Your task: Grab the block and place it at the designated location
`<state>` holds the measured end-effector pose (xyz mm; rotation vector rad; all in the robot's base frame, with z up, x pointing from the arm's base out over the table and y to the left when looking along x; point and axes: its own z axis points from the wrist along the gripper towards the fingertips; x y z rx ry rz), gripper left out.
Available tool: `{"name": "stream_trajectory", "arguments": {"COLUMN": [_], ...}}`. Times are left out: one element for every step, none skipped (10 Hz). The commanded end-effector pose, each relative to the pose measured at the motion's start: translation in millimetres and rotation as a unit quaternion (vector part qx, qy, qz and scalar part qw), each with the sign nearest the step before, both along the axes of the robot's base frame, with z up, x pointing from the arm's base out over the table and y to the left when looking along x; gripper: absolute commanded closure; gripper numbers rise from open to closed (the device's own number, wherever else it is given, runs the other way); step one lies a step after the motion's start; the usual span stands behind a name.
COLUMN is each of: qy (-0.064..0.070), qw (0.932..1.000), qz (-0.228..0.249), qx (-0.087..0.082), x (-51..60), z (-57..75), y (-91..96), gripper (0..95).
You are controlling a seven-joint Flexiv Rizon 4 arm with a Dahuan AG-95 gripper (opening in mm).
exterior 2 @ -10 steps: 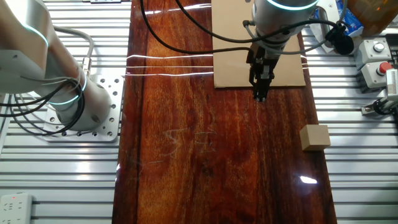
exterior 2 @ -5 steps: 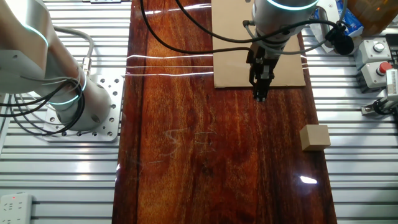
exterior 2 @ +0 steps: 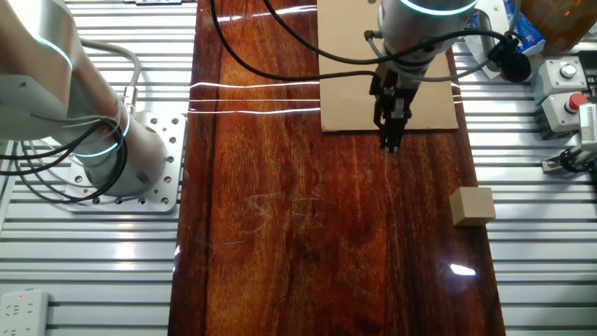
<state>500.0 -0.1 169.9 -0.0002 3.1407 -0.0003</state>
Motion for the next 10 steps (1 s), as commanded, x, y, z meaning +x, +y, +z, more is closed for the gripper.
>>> {"name": "stream_trajectory", "arguments": {"qy": [0.000, -0.001, 0.002, 0.004, 0.006, 0.011, 0.010, 0.013, 0.015, 0.018], "qw": [1.0000, 1.0000, 0.9999, 1.0000, 1.0000, 0.9999, 0.9999, 0.9998, 0.9998, 0.9996], "qz": [0.000, -0.001, -0.012, -0.006, -0.004, -0.003, 0.001, 0.001, -0.002, -0.006], "qx": [0.000, -0.008, 0.001, -0.005, -0.006, -0.010, -0.014, -0.012, -0.014, -0.019], "x": [0.0, 0.4, 0.4, 0.4, 0.4, 0.1, -0.1, -0.1, -0.1, -0.1], "z": [0.1, -0.3, -0.3, -0.4, -0.4, -0.5, -0.3, -0.3, -0.3, -0.3], "y": [0.1, 1.2, 1.2, 1.2, 1.2, 1.2, 1.3, 1.3, 1.3, 1.3], "gripper": [0.0, 95.0, 95.0, 95.0, 95.0, 95.0, 95.0, 95.0, 95.0, 95.0]}}
